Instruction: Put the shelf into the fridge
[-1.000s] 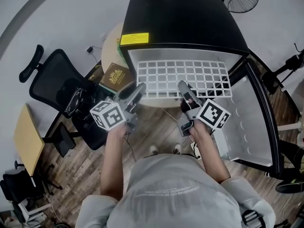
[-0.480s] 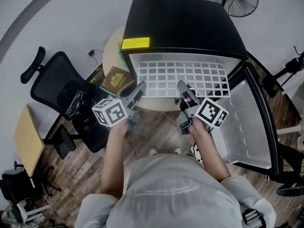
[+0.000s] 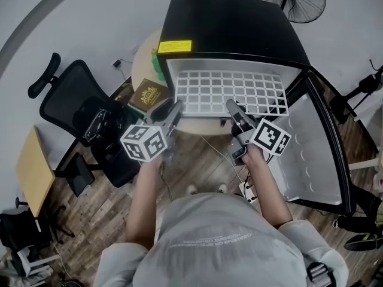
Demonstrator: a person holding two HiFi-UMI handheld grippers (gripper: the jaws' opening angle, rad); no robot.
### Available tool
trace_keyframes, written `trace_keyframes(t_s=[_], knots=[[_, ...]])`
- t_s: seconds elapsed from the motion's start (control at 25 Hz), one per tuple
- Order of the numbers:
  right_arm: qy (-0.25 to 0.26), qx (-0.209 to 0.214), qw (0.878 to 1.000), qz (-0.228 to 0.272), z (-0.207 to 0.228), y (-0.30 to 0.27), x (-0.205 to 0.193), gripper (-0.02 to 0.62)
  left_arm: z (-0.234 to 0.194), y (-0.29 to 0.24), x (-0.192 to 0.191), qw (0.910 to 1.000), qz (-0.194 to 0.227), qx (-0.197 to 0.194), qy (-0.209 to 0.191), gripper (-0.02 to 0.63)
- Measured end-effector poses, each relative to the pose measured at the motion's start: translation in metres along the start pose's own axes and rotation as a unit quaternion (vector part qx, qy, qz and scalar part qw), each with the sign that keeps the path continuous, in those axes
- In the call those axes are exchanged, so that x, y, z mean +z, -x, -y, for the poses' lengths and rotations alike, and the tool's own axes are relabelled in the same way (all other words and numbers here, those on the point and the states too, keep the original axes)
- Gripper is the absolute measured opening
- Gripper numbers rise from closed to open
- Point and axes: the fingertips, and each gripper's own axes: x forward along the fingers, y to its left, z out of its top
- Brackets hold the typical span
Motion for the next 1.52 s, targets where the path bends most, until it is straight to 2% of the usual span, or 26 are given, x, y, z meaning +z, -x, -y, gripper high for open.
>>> trace_keyframes(t_s=[0.24,0.36,0.56,0.8,1.04,1.16,1.36,1.52], knots=[[-0.020,-0.002,1.000,0.015,0.002,0.019,-0.001,0.132,0.004,0.018,-0.002,0.9998,0.017,-0.010,-0.009,0.059],[-0.021,-0.004,1.000,0.012,0.003,0.023,-0.003,0.130,0.006,0.024,-0.004,0.9997,0.014,-0.015,-0.014,0.046],[-0.029,-0.005,1.000,0.008,0.003,0.024,-0.003,0.120,0.009,0.029,-0.007,0.9994,0.018,-0.004,-0.028,0.049],[-0.033,-0.016,0.999,0.004,0.005,0.025,-0.006,0.118,0.008,0.032,-0.009,0.9974,0.012,0.015,-0.070,0.077],[-0.027,-0.004,1.000,0.007,0.003,0.023,-0.005,0.118,0.016,0.031,-0.023,0.9881,-0.007,0.006,-0.153,0.118],[-0.025,-0.003,1.000,0.007,0.003,0.023,-0.005,0.118,0.019,0.026,-0.026,0.9825,-0.015,0.011,-0.185,0.118],[-0.024,-0.001,1.000,0.002,0.002,0.022,-0.005,0.118,0.019,0.024,-0.023,0.9781,-0.017,0.019,-0.206,0.120],[-0.024,0.000,1.000,0.001,0.003,0.020,-0.005,0.118,0.016,0.021,-0.023,0.9784,-0.018,0.023,-0.205,0.120]])
